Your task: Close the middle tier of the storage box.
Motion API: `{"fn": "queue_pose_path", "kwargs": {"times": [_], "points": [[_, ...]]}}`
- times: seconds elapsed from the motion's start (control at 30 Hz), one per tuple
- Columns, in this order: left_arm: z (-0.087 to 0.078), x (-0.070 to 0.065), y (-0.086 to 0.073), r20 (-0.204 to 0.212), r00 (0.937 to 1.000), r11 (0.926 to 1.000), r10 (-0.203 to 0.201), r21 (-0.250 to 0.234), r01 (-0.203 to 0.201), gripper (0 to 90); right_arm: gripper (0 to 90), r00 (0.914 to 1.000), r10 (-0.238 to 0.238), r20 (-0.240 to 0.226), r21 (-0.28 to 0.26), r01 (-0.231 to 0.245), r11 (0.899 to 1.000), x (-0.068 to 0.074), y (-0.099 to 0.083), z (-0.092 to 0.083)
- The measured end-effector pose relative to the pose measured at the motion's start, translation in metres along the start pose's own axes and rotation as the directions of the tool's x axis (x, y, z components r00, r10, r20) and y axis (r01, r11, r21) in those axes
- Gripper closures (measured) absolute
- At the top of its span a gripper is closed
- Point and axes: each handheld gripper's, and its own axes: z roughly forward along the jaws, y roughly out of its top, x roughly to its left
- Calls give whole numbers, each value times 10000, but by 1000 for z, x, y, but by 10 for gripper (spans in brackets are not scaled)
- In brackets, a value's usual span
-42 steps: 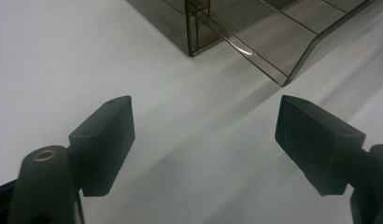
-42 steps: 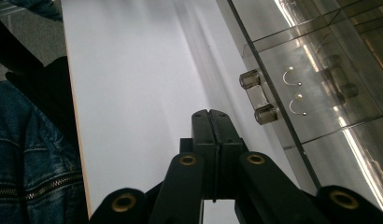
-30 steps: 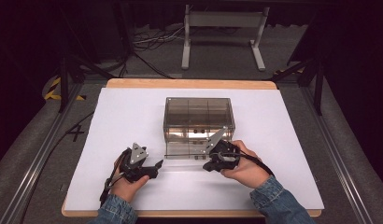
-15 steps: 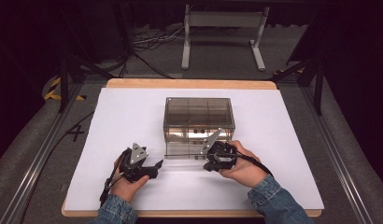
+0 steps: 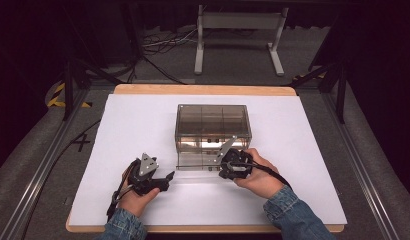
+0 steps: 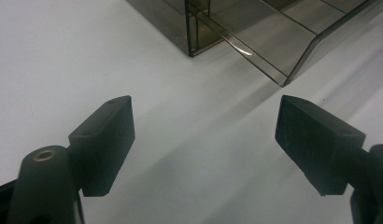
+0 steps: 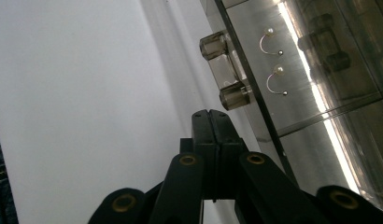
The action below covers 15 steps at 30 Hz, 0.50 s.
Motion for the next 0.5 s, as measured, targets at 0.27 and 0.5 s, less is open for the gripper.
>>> {"fn": "queue_pose_path", "kwargs": {"times": [0.27,0.5], "points": [[0,0,0,-23,10000,10000,25,-14,-25,204,898,9991,-102,420,-96,106,9999,-1,1,0],[1,-1,0,20,10000,10000,-20,6,20,204,898,9986,-12,520,-199,22,9998,-2,2,-1]]}}
